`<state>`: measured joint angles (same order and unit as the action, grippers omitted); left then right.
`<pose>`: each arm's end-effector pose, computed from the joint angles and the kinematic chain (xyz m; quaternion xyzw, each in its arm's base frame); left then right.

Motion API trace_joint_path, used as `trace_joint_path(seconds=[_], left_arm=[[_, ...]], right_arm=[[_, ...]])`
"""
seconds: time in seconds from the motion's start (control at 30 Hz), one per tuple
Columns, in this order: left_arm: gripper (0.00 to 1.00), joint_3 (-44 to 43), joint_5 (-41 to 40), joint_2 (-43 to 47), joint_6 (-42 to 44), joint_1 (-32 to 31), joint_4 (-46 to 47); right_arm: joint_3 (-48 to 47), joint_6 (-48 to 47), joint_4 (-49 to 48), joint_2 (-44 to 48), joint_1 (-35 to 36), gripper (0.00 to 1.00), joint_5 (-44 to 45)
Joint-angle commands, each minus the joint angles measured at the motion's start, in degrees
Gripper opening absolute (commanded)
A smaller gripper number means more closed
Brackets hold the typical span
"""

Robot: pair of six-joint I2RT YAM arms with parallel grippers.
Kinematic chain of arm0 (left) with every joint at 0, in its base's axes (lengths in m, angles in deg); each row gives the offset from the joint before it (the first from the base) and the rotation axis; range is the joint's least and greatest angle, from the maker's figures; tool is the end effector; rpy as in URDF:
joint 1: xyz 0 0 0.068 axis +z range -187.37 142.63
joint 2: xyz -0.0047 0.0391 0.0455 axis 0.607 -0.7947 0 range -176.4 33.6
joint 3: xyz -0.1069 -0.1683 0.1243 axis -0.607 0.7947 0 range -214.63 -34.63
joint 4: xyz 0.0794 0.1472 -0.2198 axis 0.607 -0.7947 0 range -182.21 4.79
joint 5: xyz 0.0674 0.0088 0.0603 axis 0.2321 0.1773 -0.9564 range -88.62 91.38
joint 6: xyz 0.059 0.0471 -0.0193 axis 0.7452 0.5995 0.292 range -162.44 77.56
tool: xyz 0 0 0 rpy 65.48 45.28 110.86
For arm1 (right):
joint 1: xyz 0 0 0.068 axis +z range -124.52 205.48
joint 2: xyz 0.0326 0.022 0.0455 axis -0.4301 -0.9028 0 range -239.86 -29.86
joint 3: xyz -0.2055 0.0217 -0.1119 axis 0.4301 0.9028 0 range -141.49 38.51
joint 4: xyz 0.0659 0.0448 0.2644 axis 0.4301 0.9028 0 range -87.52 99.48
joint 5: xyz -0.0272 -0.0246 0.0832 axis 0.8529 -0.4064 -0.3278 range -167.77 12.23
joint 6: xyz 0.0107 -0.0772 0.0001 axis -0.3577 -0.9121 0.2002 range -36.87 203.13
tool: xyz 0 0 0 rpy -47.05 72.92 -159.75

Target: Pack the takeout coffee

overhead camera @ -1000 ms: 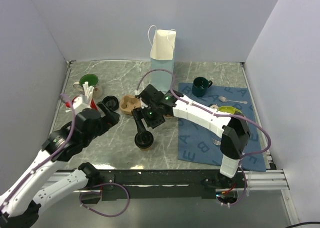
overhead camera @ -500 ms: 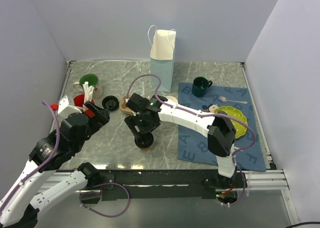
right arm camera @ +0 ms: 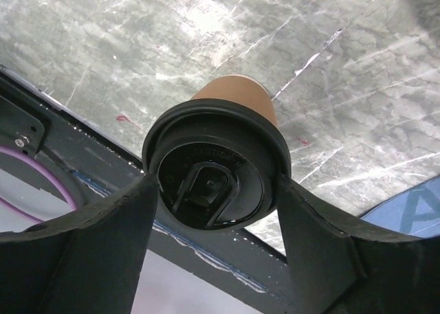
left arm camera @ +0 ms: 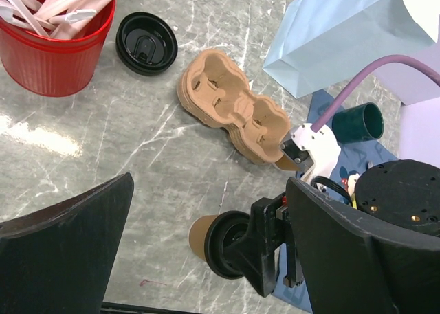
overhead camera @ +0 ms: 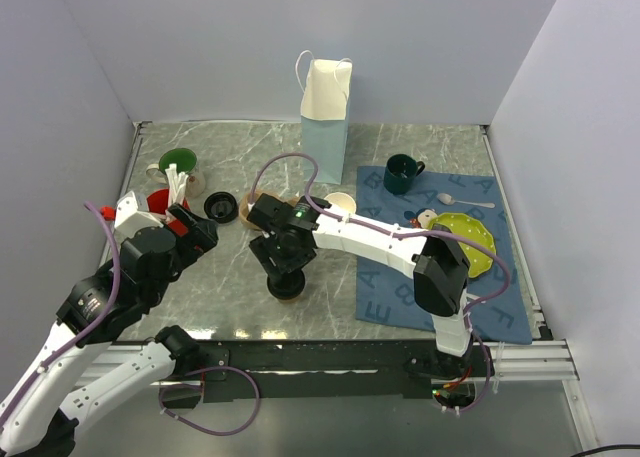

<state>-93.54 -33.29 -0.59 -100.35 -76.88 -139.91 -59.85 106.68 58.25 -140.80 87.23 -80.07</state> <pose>0.1454 -0.0709 0.3389 -0.2793 0.7921 -0.1885 0.5089 0.1962 0.3709 0.1946 -0.3250 0.9267 0.1418 0.1248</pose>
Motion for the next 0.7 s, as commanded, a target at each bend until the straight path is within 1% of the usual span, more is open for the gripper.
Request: trace_joint_path(seconds=[0.0,0.03,0.1,0.33,0.47,0.6,0.67], left_arm=[[0.99,-0.94,-2.06,0.27,1.75,0.13,1.87],[0.99,-0.94,-2.06,0.36,2.18,0.13,2.14],[0.99,-1.2,-2.33,0.18,2.45,0.13,2.23],[0.99,-1.55,-2.5,-0.43,3.5,0.13,2.93],[1.0,-1.2,-2.33,-0.52,3.86,0.13,3.72],[0.99,-1.11,-2.24,-1.13,4.38,0.13,4.42],[1.0,-1.2,-2.24,-1.58,4.47,0.13,4.69]], right_arm=[[-1.13,1.15,1.01,-0.34,0.21,0.72,2.13],[-0.78,1.15,1.18,0.19,-0.05,0.72,3.87],[0.71,1.5,1.19,0.8,-1.1,0.69,4.15],[7.21,2.03,0.39,5.11,-5.58,0.68,5.29],[8.98,1.85,-0.4,6.96,-7.17,0.68,5.03],[9.07,1.94,1.36,7.22,-8.58,0.68,6.52],[10.65,2.11,1.01,7.75,-10.07,0.67,7.22]])
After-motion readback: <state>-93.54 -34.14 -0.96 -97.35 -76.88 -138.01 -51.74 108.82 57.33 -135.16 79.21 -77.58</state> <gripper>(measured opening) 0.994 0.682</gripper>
